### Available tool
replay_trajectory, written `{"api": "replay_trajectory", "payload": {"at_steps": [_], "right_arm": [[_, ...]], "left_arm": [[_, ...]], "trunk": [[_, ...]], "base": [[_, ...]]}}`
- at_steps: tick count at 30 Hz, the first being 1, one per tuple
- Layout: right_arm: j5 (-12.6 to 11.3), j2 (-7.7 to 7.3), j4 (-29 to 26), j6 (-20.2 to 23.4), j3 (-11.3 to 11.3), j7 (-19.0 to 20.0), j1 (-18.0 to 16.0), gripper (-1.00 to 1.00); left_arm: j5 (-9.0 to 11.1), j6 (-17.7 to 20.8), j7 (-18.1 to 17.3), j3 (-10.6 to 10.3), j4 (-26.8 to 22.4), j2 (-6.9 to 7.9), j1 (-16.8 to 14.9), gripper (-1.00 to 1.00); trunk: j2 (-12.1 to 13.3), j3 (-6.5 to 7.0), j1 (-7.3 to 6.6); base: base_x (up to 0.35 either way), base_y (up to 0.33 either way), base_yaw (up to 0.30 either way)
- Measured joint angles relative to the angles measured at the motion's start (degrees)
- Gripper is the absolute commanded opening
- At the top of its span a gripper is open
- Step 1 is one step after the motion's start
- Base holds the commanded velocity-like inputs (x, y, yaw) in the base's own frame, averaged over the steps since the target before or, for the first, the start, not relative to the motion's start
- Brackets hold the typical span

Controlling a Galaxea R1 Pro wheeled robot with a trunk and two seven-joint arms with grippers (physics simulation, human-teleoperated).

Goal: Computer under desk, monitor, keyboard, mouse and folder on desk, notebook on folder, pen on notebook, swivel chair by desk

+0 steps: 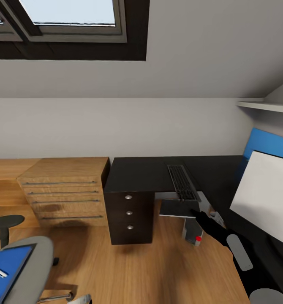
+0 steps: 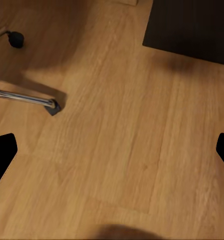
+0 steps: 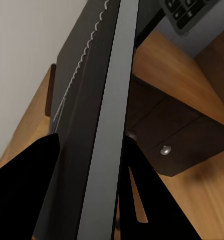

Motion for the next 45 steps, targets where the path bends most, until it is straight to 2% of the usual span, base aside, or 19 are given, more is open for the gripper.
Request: {"api": "replay_trajectory", "payload": {"at_steps": [7, 9, 20, 25, 27, 32, 34, 37, 38, 41, 45], "right_arm": [[-0.18, 0.11, -0.03, 0.03, 0.12, 0.07, -0.02, -1.0], [-0.19, 0.15, -0.07, 0.03, 0.76, 0.11, -0.02, -1.0], [-0.23, 0.56, -0.49, -1.25, 6.82, 0.47, -0.02, -1.0], [-0.13, 3.53, -0.53, -4.75, 7.78, 0.47, 0.01, -1.0], [-0.02, 4.69, -0.54, -7.59, 7.92, 0.45, 0.05, -1.0], [0.05, 7.14, -0.43, -17.88, 8.12, 0.31, 0.5, -1.0], [0.02, 7.97, -0.4, -20.12, 8.25, 0.07, 0.56, -1.0], [0.21, 10.02, -0.13, -23.95, 8.41, -0.84, 0.66, -1.0], [0.27, 11.17, 0.26, -25.93, 8.46, -1.69, 0.7, -1.0], [0.33, 13.23, 1.47, -30.47, 8.42, -3.83, 0.69, -1.0], [0.28, 14.92, 2.4, -36.99, 8.54, -5.51, 0.69, -1.0]], "left_arm": [[0.0, 0.04, 0.0, 0.0, 0.01, -0.02, 0.0, 1.0], [0.0, 0.07, 0.0, 0.0, 0.01, -0.02, 0.0, 1.0], [0.0, 0.09, 0.0, 0.0, -0.01, -0.13, 0.0, 1.0], [0.0, 0.1, -0.01, -0.04, 0.0, -0.23, 0.0, 1.0], [0.0, 0.1, -0.01, -0.06, 0.0, -0.26, 0.0, 1.0], [0.0, 0.12, -0.01, -0.07, 0.01, -0.28, 0.0, 1.0], [0.0, 0.13, 0.0, -0.08, 0.01, -0.28, 0.0, 1.0], [0.0, 0.16, 0.0, -0.08, 0.01, -0.28, 0.0, 1.0], [-0.01, 0.17, 0.0, -0.08, 0.01, -0.29, -0.01, 1.0], [0.0, 0.21, 0.0, -0.08, 0.01, -0.28, 0.0, 1.0], [0.0, 0.25, 0.0, -0.08, 0.0, -0.28, 0.0, 1.0]], "trunk": [[0.0, 0.0, 0.02], [0.0, 0.0, 0.03], [0.0, 0.0, 0.03], [0.0, 0.0, 0.03], [0.0, 0.0, 0.03], [0.0, 0.0, 0.03], [0.0, 0.0, 0.03], [0.0, 0.0, 0.03], [0.0, 0.0, 0.03], [0.0, 0.0, 0.03], [0.0, 0.0, 0.03]], "base": [[0.144, 0.08, 0.0], [0.037, 0.021, 0.0], [0.01, 0.005, 0.0], [0.0, 0.0, 0.0], [0.0, 0.0, 0.0], [0.0, 0.0, 0.0], [0.0, 0.0, 0.0], [0.0, 0.0, 0.0], [0.0, 0.0, 0.0], [0.0, 0.0, 0.0], [0.0, 0.0, 0.0]]}}
